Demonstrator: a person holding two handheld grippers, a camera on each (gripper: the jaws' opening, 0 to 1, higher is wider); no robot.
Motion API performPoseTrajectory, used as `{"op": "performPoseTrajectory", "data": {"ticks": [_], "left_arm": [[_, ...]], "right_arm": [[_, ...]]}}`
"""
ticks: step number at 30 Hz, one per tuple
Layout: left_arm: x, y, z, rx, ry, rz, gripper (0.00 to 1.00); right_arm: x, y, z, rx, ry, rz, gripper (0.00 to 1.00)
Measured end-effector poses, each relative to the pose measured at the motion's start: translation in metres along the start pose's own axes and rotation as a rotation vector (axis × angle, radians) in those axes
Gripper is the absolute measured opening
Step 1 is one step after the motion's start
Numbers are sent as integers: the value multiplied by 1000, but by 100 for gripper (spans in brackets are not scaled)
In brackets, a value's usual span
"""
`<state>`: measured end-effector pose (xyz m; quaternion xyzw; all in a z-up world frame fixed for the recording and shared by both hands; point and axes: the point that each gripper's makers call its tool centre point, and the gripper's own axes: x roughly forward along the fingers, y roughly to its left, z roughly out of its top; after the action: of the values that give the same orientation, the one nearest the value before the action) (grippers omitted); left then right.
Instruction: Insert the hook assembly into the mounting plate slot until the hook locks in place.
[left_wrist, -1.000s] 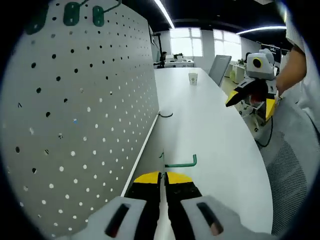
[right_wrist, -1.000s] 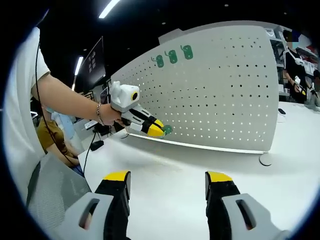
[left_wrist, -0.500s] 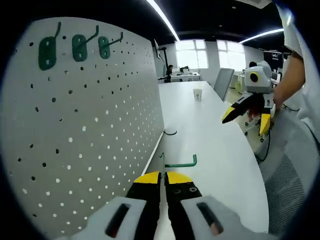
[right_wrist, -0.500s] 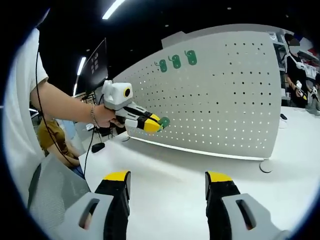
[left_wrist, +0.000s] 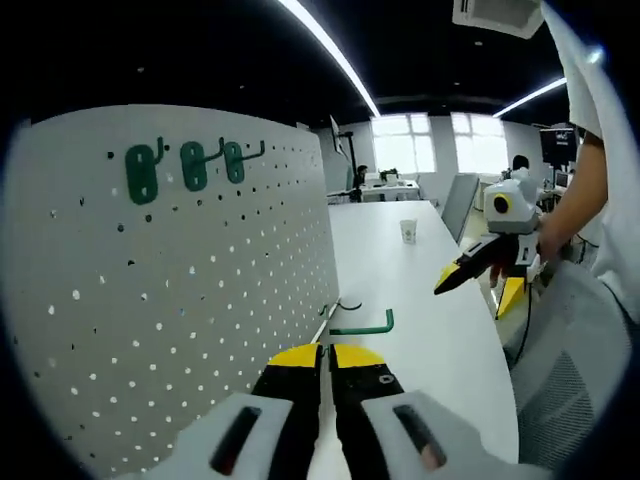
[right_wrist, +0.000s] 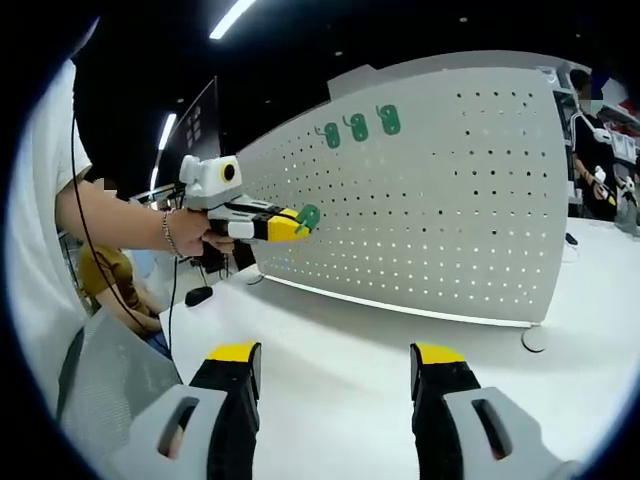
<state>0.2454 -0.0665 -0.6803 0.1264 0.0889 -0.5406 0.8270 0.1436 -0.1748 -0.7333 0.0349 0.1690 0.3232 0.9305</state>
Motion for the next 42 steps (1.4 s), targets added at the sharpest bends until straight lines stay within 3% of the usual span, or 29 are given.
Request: {"op": "performPoseTrajectory", "data": {"ticks": [5, 12, 18, 27, 34, 37, 39, 42], "left_arm": [[-10, -3, 13, -23, -60, 33, 3], [-20, -12, 17, -42, -99, 55, 3], [-37, -19, 39, -75, -183, 82, 3], [-59, -19, 37, -132, -226, 151, 3], [-59, -17, 35, -138, -228, 167, 3], [-59, -16, 35, -146, -231, 174, 3], [-59, -16, 34, -147, -230, 174, 3], [-59, -17, 34, -150, -230, 175, 3]], "right_arm": [[1, 3, 4, -6, -8, 7, 58], [1, 3, 6, -12, -13, 10, 58], [-1, 4, 10, -16, -19, 9, 58], [-2, 5, 10, -18, -21, 11, 58], [-1, 8, 17, -30, -33, 23, 58], [-4, 15, 38, -28, -122, 46, 59], [-9, 21, 59, -31, -231, 65, 60], [-13, 26, 69, -22, -269, 79, 57]]}}
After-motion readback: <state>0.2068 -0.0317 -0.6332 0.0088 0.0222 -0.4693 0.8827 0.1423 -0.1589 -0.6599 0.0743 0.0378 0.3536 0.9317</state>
